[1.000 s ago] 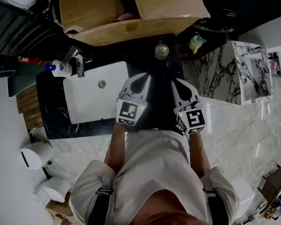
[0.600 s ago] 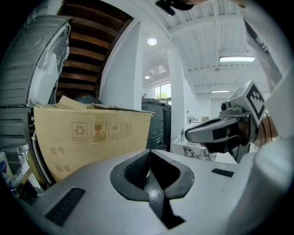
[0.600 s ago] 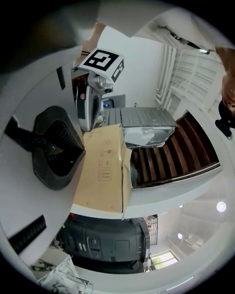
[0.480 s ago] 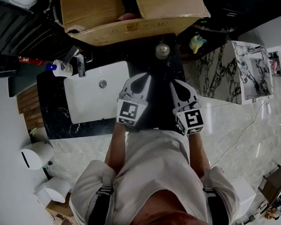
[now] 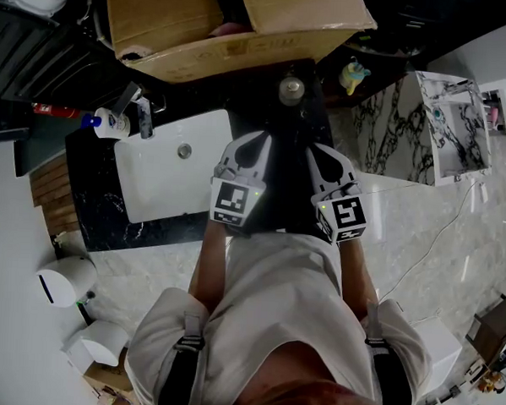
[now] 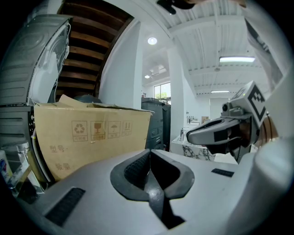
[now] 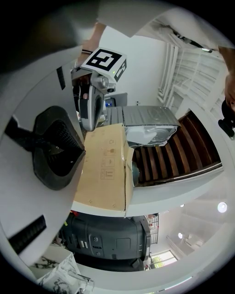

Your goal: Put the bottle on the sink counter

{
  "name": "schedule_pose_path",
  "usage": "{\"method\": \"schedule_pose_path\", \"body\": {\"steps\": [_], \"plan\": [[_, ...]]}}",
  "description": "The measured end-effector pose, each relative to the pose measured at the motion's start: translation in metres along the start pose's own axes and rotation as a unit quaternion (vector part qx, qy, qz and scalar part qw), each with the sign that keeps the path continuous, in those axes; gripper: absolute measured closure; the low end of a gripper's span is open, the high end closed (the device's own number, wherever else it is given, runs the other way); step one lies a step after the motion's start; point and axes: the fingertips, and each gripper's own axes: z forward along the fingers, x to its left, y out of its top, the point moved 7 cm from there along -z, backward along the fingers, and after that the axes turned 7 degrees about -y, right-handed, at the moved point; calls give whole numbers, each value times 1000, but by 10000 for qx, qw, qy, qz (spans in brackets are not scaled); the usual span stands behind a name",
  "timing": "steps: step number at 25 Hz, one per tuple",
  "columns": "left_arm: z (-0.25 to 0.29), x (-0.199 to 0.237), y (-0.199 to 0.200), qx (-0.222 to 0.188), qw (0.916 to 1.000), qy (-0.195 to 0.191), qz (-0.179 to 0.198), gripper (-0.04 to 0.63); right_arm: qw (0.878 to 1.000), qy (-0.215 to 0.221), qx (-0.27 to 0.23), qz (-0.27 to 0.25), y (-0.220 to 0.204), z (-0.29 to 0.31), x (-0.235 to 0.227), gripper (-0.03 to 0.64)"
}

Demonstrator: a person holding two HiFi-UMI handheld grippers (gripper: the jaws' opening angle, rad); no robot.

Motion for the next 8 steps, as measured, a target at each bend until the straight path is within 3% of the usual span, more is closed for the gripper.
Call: {"method": "schedule_pose_path", "body": {"steps": [8], "plan": [[0, -1, -3, 24, 10000, -5, 11, 592, 10000, -15, 11, -6, -3, 0, -1, 620]]}}
